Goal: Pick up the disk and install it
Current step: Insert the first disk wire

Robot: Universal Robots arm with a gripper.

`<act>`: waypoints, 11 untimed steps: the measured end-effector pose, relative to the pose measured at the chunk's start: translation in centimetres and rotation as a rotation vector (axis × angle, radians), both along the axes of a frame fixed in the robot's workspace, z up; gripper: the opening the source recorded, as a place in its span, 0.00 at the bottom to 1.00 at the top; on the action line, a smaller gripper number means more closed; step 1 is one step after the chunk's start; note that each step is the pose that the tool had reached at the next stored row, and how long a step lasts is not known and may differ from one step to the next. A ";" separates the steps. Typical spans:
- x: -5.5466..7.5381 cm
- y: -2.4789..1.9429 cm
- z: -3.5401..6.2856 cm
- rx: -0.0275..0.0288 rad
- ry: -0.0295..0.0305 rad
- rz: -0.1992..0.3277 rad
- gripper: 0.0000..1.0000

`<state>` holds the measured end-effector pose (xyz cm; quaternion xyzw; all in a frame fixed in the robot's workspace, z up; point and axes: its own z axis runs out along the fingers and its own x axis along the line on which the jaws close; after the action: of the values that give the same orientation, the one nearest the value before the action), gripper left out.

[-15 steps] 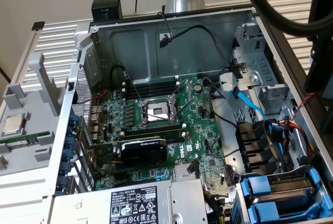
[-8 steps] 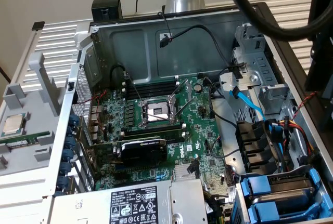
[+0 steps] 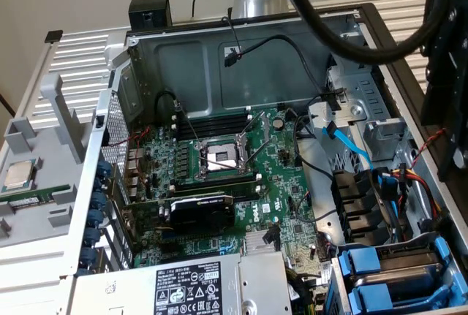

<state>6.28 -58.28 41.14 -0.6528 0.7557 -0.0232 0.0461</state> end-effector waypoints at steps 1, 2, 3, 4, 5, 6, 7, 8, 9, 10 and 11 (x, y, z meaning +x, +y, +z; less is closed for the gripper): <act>-0.1 0.12 -0.01 -0.0002 -0.0069 0.000 0.57; -0.1 0.20 -0.04 -0.0010 -0.0124 0.000 0.57; -0.2 0.26 -0.11 -0.0020 -0.0159 0.000 0.57; -0.3 0.31 -0.24 -0.0026 -0.0169 -0.001 0.57; -0.5 0.37 -0.39 -0.0032 -0.0172 -0.002 0.57; -0.7 0.44 -0.57 -0.0035 -0.0173 -0.002 0.57; -0.8 0.52 -0.75 -0.0039 -0.0174 -0.002 0.57; -0.9 0.62 -0.92 -0.0042 -0.0174 -0.003 0.57; -0.8 0.74 -1.11 -0.0044 -0.0173 -0.003 0.57; -0.9 0.88 -1.30 -0.0044 -0.0173 -0.004 0.57; -0.9 1.01 -1.48 -0.0047 -0.0173 -0.004 0.57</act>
<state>5.43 -57.26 39.66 -0.6512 0.7566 -0.0307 0.0511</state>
